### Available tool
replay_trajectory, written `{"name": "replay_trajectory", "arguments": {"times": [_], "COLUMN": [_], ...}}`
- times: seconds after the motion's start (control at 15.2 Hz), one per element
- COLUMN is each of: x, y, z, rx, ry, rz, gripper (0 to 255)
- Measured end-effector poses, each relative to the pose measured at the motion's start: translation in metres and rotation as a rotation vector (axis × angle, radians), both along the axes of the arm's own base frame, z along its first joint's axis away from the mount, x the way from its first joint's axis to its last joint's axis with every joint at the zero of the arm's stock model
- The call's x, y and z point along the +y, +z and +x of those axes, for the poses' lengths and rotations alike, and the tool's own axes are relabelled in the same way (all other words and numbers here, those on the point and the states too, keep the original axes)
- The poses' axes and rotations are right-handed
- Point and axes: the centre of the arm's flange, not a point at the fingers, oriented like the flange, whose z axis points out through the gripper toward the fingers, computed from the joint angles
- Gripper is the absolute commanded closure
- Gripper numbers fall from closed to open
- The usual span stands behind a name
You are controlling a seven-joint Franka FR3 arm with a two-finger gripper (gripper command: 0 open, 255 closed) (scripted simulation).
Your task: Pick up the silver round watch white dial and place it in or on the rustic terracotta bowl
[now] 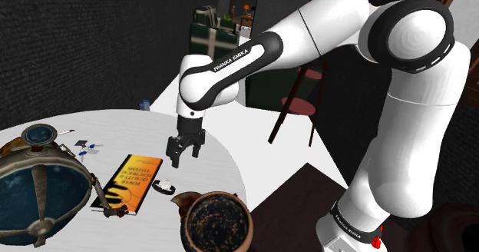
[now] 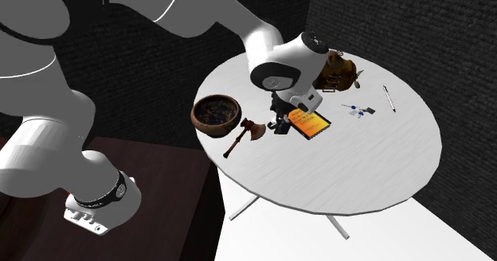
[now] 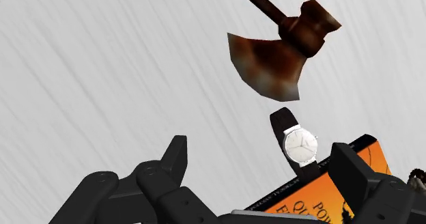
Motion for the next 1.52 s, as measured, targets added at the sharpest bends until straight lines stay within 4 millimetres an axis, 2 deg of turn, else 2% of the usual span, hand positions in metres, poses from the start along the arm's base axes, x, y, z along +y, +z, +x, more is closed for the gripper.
{"name": "replay_trajectory", "arguments": {"times": [0.26,0.46,0.86,1.32,1.39,1.52], "x": [0.04,0.057,0.069,0.07,0.07,0.07], "y": [-0.03,-0.047,-0.078,-0.084,-0.084,-0.084], "z": [0.009,0.014,0.006,0.005,0.005,0.005], "rx": [0.017,0.024,0.026,0.025,0.025,0.025], "ry": [0.035,0.052,0.054,0.054,0.054,0.054], "rz": [0.031,0.046,0.048,0.048,0.048,0.048], "gripper": [0,0,0,0,255,255]}}
